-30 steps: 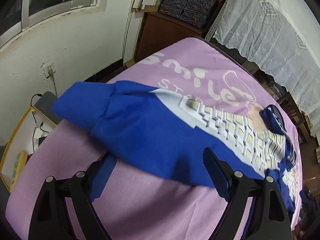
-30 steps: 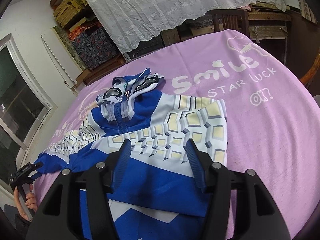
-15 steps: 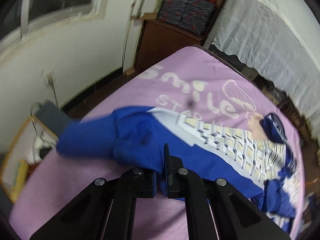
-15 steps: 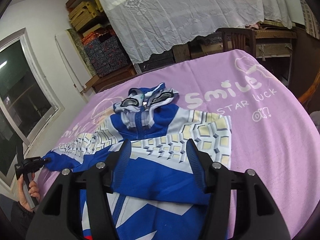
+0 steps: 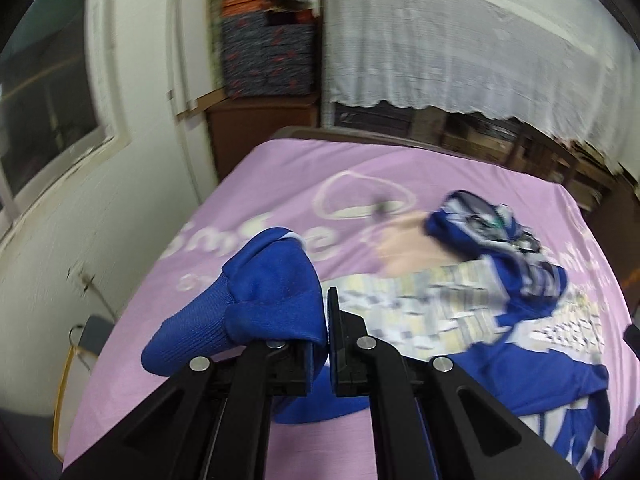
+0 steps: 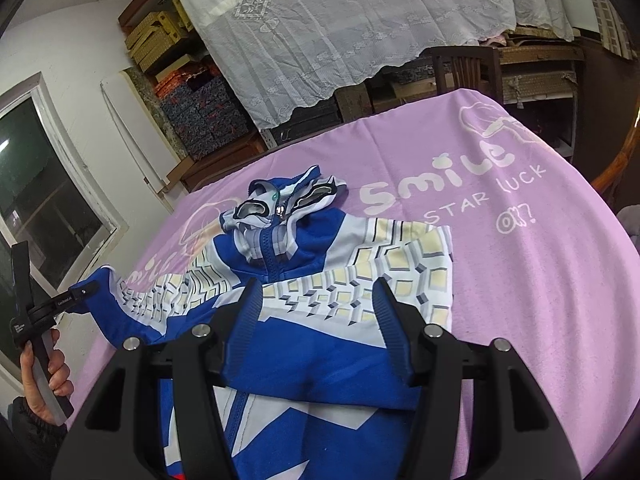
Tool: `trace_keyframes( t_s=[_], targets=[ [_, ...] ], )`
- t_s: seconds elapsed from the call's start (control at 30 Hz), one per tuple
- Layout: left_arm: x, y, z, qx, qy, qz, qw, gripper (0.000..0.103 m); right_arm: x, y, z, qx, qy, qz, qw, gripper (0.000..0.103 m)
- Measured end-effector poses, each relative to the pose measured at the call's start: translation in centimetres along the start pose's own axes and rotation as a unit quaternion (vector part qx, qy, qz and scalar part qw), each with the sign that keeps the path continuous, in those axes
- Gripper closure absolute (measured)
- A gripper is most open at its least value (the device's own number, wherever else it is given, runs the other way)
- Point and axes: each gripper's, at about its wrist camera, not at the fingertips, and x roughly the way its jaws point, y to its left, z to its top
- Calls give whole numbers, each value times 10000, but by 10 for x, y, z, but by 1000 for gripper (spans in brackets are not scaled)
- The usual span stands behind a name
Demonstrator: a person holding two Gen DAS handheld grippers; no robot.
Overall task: Fold large clothes
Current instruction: 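Fold the held sleeve across the hoodie body and open the left gripper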
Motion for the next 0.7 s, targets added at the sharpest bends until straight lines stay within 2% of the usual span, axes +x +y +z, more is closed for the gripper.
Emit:
trace_keyframes(
  t_s=[0.17, 0.4, 0.6, 0.7],
  targets=[
    [-1, -58, 3, 450, -52, -279, 9986, 98, -2, -10, 3, 250, 14, 103, 9996, 47],
    [7, -150, -12, 1213, -7, -720, 9900, 98, -2, -24, 6, 577, 27, 165, 9982, 47],
    [27, -215, -44, 1699, 279, -1126, 9786, 97, -1, -33, 7, 808, 81, 253, 9964, 47],
    [46, -239, -68, 2085, 460, -1008, 9717, 92, 1, -35, 7, 841, 116, 264, 9960, 47]
  ],
)
